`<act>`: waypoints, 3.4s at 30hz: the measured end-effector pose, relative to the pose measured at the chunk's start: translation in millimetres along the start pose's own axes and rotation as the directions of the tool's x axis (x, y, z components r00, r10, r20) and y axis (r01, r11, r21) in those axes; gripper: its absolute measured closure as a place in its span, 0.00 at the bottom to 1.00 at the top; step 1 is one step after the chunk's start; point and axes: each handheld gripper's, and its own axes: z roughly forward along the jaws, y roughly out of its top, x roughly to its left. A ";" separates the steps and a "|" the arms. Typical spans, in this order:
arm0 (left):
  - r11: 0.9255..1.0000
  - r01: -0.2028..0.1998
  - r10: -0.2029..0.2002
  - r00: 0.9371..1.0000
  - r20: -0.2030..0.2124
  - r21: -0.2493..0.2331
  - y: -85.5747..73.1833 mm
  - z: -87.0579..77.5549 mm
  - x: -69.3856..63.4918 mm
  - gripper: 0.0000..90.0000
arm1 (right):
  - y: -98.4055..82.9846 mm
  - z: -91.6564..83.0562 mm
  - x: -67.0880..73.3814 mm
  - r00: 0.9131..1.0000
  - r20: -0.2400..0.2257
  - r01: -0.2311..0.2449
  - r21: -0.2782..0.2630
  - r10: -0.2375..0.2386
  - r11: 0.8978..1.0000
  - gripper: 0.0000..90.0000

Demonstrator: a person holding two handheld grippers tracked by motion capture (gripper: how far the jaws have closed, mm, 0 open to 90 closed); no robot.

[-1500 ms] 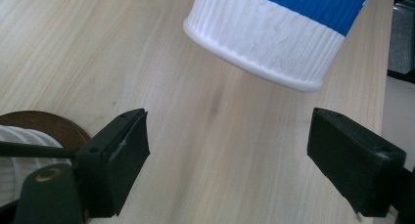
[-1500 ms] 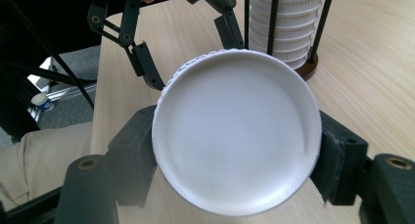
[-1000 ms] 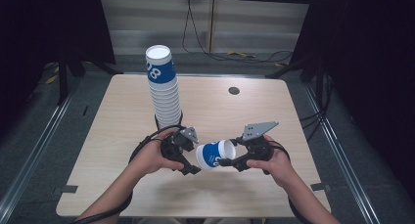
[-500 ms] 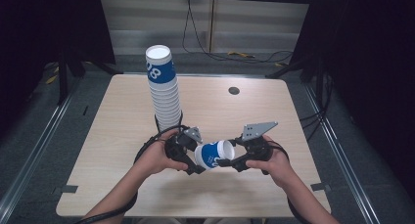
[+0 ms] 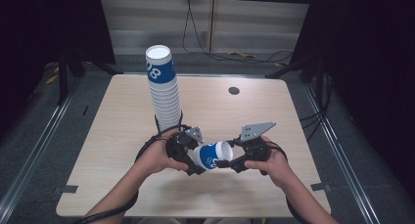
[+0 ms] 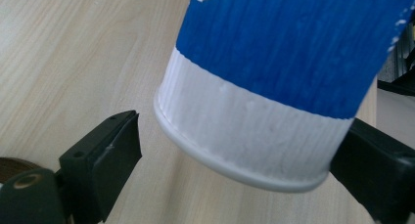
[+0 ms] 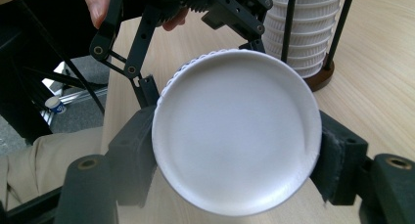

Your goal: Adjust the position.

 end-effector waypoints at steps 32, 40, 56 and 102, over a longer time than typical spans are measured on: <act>0.993 -0.109 0.109 0.994 -0.010 0.054 5.0 -11.1 -6.6 0.23 | -1.5 5.8 -1.4 0.999 -0.032 0.008 0.006 -0.008 1.000 0.32; 0.989 -0.142 0.142 0.990 -0.011 0.029 6.3 -8.8 -6.3 0.20 | -2.3 5.7 -2.5 0.999 -0.037 0.011 0.003 -0.010 1.000 0.32; 0.992 -0.125 0.125 0.992 0.005 0.024 7.3 -17.5 -5.4 0.30 | -5.3 4.8 -5.3 0.999 -0.045 -0.011 -0.021 0.010 1.000 0.32; 0.979 -0.093 0.095 0.995 -0.005 0.182 8.1 -19.2 -8.3 0.33 | 9.4 0.9 -0.3 0.997 -0.007 0.076 0.347 -0.079 0.935 0.14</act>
